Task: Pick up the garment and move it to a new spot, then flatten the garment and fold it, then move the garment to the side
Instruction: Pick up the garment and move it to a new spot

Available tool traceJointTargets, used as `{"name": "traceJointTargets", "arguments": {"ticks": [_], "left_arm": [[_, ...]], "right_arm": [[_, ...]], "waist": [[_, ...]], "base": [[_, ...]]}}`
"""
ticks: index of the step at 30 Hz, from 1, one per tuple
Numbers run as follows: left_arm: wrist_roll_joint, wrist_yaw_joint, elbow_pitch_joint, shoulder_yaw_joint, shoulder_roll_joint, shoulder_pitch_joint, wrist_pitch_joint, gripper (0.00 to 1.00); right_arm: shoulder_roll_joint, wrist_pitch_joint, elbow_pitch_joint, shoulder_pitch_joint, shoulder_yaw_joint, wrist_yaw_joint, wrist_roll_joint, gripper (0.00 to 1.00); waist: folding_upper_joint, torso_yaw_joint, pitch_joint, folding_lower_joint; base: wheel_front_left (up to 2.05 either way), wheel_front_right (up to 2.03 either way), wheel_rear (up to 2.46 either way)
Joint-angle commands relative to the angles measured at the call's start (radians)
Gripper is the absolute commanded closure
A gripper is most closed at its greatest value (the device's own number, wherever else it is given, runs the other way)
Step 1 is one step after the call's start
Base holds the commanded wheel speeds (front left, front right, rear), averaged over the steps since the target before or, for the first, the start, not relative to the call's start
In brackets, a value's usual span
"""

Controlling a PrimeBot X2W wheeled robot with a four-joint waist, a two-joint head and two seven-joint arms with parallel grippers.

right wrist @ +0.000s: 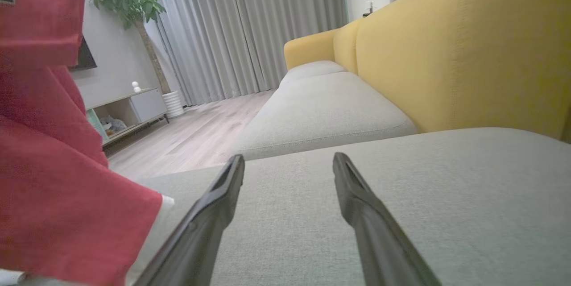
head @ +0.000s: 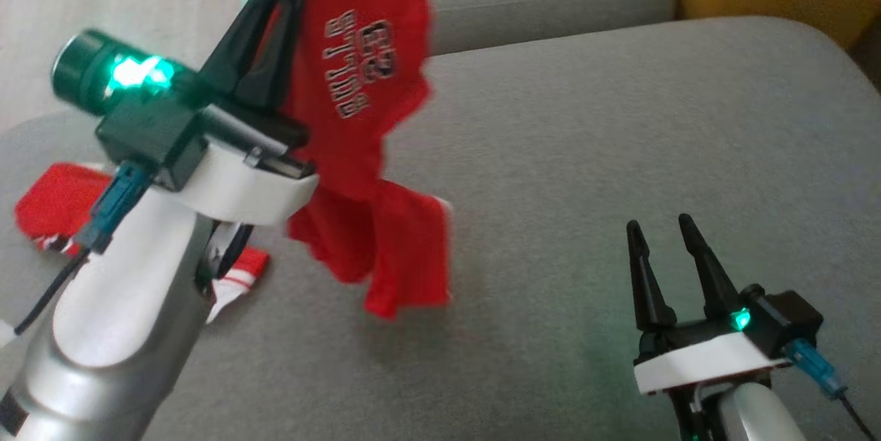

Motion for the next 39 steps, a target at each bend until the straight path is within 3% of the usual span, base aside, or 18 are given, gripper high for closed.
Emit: {"name": "traceJointTargets", "arguments": {"ticks": [1, 10, 16, 21, 22, 23, 31, 39], "left_arm": [[0.018, 0.004, -0.058, 0.03, 0.016, -0.096, 0.018, 1.0], [0.038, -0.032, -0.025, -0.036, -0.021, -0.207, 0.088, 1.0], [0.057, -0.087, 0.17, -0.08, -0.023, -0.303, 0.096, 1.0], [0.077, -0.096, 0.382, -0.075, -0.033, -0.41, 0.034, 1.0], [0.081, -0.089, 0.423, -0.067, -0.037, -0.434, 0.012, 0.82], [0.083, -0.087, 0.465, -0.063, -0.042, -0.454, -0.007, 0.0], [0.099, -0.108, 0.666, -0.108, -0.081, -0.502, -0.099, 0.0], [0.075, -0.091, 0.665, -0.095, -0.075, -0.42, -0.145, 0.0]], "right_arm": [[-0.005, -0.011, -0.046, -0.053, 0.02, -0.001, 0.006, 0.0], [-0.005, -0.011, -0.123, -0.11, 0.028, -0.001, 0.03, 0.0], [-0.005, -0.011, -0.163, -0.138, 0.074, -0.001, 0.075, 0.0], [-0.005, -0.011, -0.178, -0.15, 0.116, -0.001, 0.101, 0.0], [-0.005, -0.011, -0.18, -0.151, 0.124, -0.001, 0.105, 0.0], [-0.005, -0.011, -0.182, -0.152, 0.131, -0.001, 0.107, 0.0], [-0.005, -0.011, -0.178, -0.143, 0.118, -0.001, 0.101, 0.0], [-0.005, -0.011, -0.163, -0.129, 0.055, -0.001, 0.054, 0.0]], "waist": [[0.0, -0.054, 0.008, 0.0], [0.0, -0.217, 0.096, 0.0], [0.0, -0.333, 0.176, 0.0], [0.0, -0.405, 0.223, 0.0], [0.0, -0.416, 0.229, 0.0], [0.0, -0.425, 0.233, 0.0], [0.0, -0.404, 0.219, 0.0], [0.0, -0.27, 0.164, 0.0]], "base": [[0.0, 0.0, 0.0], [0.0, 0.0, 0.0], [0.0, 0.0, 0.0], [0.0, 0.0, 0.0], [0.0, 0.0, 0.0], [0.0, 0.0, 0.0], [0.0, 0.0, 0.0], [0.0, 0.0, 0.0]]}}
